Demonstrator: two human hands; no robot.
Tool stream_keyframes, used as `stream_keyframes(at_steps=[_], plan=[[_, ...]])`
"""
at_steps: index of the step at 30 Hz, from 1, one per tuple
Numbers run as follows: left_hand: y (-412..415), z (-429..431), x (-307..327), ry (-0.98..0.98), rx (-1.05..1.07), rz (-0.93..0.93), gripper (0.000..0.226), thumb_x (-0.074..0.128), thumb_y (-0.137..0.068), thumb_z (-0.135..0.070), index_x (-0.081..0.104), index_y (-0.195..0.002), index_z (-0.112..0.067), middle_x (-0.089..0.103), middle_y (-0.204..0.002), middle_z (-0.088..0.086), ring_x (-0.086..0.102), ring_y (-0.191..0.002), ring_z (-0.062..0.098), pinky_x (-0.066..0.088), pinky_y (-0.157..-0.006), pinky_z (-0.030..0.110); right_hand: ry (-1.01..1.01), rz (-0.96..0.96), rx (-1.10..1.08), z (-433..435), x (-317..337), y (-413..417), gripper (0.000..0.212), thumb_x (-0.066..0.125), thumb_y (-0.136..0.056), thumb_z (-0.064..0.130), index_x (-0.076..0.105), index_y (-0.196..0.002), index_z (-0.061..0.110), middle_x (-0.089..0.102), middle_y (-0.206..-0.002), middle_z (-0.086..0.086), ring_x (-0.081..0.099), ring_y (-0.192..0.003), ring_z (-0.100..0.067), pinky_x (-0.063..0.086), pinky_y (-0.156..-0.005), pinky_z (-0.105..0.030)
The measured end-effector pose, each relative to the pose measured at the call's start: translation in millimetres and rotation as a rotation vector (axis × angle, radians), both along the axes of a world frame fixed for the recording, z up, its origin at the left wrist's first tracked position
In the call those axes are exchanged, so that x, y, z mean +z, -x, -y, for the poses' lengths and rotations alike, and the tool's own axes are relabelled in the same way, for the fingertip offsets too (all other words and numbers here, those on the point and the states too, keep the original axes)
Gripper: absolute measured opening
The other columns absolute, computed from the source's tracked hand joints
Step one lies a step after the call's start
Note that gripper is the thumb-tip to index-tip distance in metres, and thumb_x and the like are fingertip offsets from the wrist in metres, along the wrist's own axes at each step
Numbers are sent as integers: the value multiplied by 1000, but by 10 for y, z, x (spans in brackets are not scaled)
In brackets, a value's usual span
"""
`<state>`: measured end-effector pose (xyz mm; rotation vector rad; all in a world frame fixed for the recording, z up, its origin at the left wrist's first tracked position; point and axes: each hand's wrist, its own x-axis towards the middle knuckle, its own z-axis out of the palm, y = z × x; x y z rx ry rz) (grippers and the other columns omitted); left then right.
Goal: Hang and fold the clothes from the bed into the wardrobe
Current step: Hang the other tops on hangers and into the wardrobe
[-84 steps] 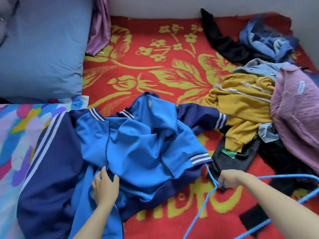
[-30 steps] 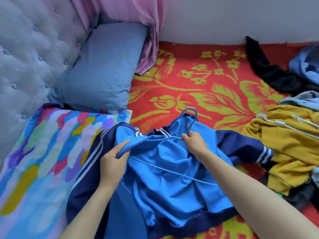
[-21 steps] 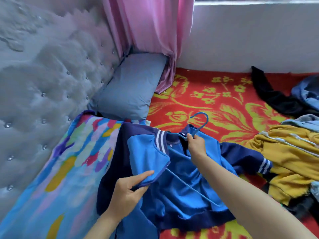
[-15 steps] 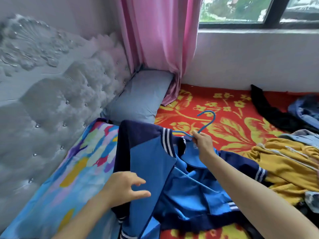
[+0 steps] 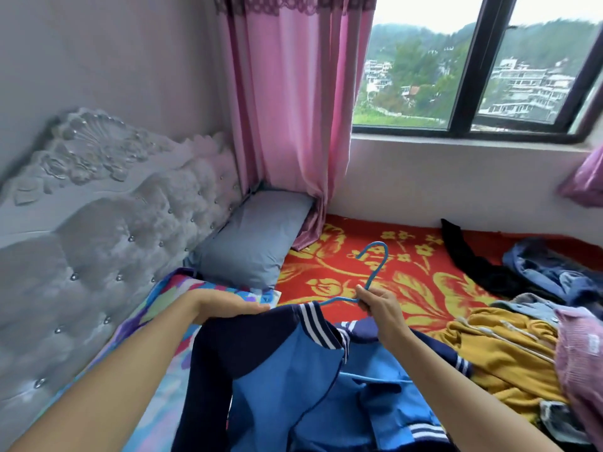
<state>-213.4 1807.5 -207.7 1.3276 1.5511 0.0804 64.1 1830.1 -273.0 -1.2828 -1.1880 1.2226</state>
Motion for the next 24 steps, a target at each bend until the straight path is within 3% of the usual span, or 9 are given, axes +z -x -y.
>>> stream_keyframes(at_steps=[3,5,8,11,15,18,21,24], plan=[[-87,72,59,-106,-85,13,43,55,-92,-40,64,-55,-21,61,-59,-7,55,-47,2,41,-48,14,13,14,-15,61,-25,-66,27,54,-93,13,53,-67,5,36,-56,-4,28,-54,-14,24,-54,-24],[-85,71,103,-196,-140,42,45,58,-91,-37,58,-54,-11,53,-51,-10,46,-44,4,37,-49,17,27,9,-25,79,-22,-84,30,54,-93,13,53,-64,6,38,-55,-4,29,-53,-14,25,-53,-24],[-45,-7,105,-674,-220,-117,56,60,-79,-54,59,-62,0,45,-52,-13,40,-50,6,34,-56,29,28,36,-28,86,40,-81,35,54,-93,13,51,-59,7,39,-54,-4,30,-53,-15,26,-54,-25],[-24,62,76,-1200,-263,-306,72,35,-79,-76,72,-75,-14,50,-80,-22,48,-67,-1,40,-60,28,15,44,-61,83,174,-78,37,53,-94,13,48,-58,8,39,-54,-3,30,-52,-14,27,-54,-23],[-74,356,147,-1759,-76,-256,57,36,-98,-50,73,-77,-12,58,-78,-9,49,-69,8,39,-60,15,-76,32,-97,91,430,24,39,52,-95,13,43,-57,9,35,-53,-3,26,-50,-13,25,-43,-14],[-60,471,315,-1938,-35,-333,43,38,-100,-43,71,-90,-18,61,-80,-3,51,-65,11,42,-53,18,-158,40,-149,102,612,152,38,53,-94,15,43,-58,8,31,-53,-2,24,-46,-10,23,-41,-16],[29,550,417,-2053,-150,-532,25,37,-101,-39,56,-99,-23,48,-80,-5,44,-62,14,38,-39,20,-213,-7,-215,103,753,250,35,55,-93,16,47,-61,6,30,-53,-3,24,-47,-12,23,-49,-27],[241,569,467,-1968,-259,-696,39,33,-99,-49,63,-97,-24,54,-69,-3,46,-57,11,38,-35,22,-240,-60,-212,152,860,309,34,54,-93,13,54,-61,3,36,-53,-3,29,-49,-12,27,-50,-25]])
